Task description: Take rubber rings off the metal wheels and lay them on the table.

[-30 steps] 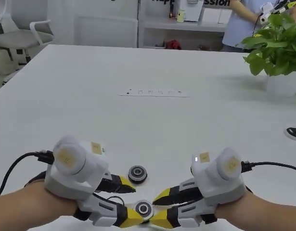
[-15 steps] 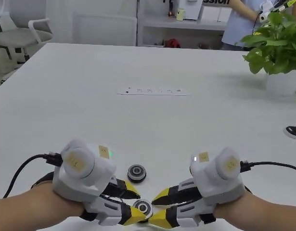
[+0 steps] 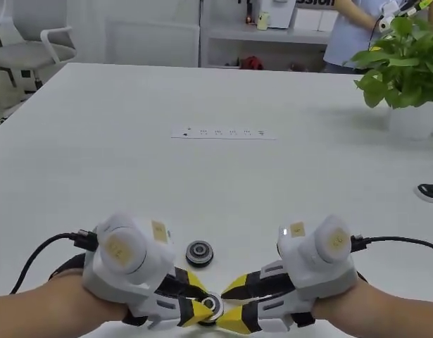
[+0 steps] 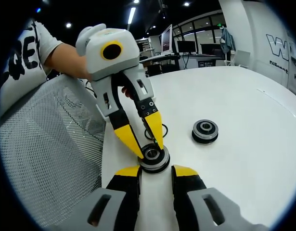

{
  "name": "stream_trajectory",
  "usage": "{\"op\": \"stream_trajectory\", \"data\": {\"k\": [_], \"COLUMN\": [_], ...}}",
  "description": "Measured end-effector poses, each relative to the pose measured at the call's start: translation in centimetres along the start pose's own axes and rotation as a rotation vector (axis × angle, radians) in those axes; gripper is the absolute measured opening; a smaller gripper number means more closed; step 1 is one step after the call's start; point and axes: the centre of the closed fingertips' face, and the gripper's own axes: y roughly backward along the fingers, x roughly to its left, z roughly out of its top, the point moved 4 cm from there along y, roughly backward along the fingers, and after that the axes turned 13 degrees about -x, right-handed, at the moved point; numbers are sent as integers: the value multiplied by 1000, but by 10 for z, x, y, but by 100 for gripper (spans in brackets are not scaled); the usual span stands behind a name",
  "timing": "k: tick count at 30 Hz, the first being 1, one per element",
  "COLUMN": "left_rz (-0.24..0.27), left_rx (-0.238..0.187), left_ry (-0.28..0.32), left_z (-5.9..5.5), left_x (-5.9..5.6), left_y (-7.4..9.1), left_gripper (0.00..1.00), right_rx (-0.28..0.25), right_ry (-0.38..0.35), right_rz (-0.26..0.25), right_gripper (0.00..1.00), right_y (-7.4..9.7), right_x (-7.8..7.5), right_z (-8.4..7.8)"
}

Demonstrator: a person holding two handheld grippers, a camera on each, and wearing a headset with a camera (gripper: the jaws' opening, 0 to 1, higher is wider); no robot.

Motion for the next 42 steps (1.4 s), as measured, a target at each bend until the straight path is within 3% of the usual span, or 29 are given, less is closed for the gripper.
{"op": "stream_trajectory", "data": {"k": [5,14,17,19,34,40,42], "left_rz": [10,23,23,23,28,35,36], "left_rx": [2,-10,-12,-14,-5,0,0], "left_ry": [-26,-21,-17,-15,-23,-20,-21], "left_z": [0,-1,-1,-1,-1,-1,-1], "left_x": [-2,-2,-1,-1,-2,-1,-1], "left_y": [0,1,1,1,1,1,1], "left_gripper": [13,13,13,13,13,12,12], "right_rx": [8,16,13,25,-4,-73,-75], "right_ry": [17,50,55,73,-63,-167,-178], "right_rz": [11,13,14,-2,-39,-66,-72], "right_gripper": [21,18,13,5,0,0,0], "right_y": [-2,-1,1,4,4,10,11], "right_x": [2,4,3,0,-4,-9,-10], "right_z": [-1,-1,-2,-4,-4,2,1]}}
